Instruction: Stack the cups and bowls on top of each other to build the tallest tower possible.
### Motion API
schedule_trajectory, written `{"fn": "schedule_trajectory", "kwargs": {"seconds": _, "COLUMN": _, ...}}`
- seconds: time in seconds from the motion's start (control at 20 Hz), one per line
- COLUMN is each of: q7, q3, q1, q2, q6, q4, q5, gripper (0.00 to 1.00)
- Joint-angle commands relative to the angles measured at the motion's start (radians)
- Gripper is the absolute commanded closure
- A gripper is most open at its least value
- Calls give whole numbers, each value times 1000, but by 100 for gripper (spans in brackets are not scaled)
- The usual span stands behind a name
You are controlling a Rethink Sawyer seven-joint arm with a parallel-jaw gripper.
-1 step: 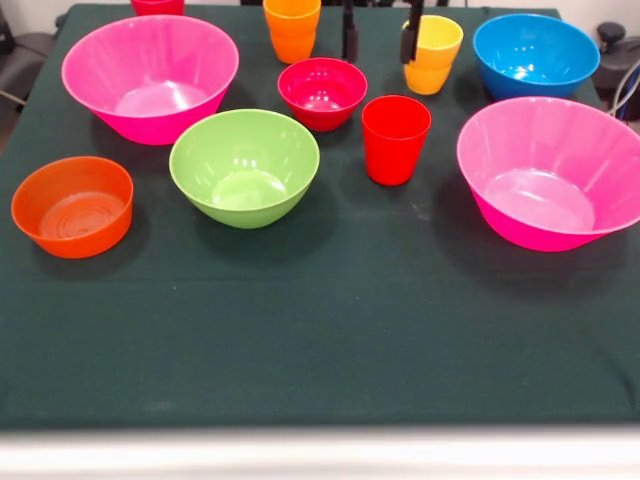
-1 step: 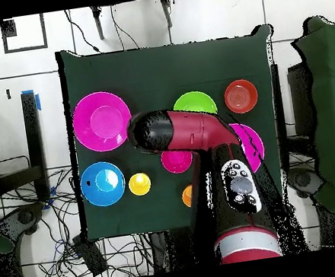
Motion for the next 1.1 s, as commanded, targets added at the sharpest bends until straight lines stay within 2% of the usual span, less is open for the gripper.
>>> {"fn": "schedule_trajectory", "kwargs": {"seconds": 0.05, "q7": 12, "q3": 92, "q1": 7, "q2": 86, "q6": -53, "q4": -94, "q5": -69, "gripper": 0}}
{"fn": "schedule_trajectory", "kwargs": {"seconds": 0.2, "q7": 12, "q3": 86, "q1": 16, "q2": 68, "q6": -49, "q4": -89, "q5": -74, "gripper": 0}}
{"fn": "schedule_trajectory", "kwargs": {"seconds": 0.5, "q7": -19, "q3": 94, "q1": 5, "q2": 88, "q6": -20, "q4": -140, "q5": -82, "gripper": 0}}
{"fn": "schedule_trajectory", "kwargs": {"seconds": 0.9, "q7": -59, "q3": 91, "q1": -5, "q2": 77, "q6": 152, "q4": -265, "q5": -68, "gripper": 0}}
{"fn": "schedule_trajectory", "kwargs": {"seconds": 1.1, "q7": -78, "q3": 103, "q1": -15, "q2": 85, "q6": 172, "q4": -299, "q5": -68, "gripper": 0}}
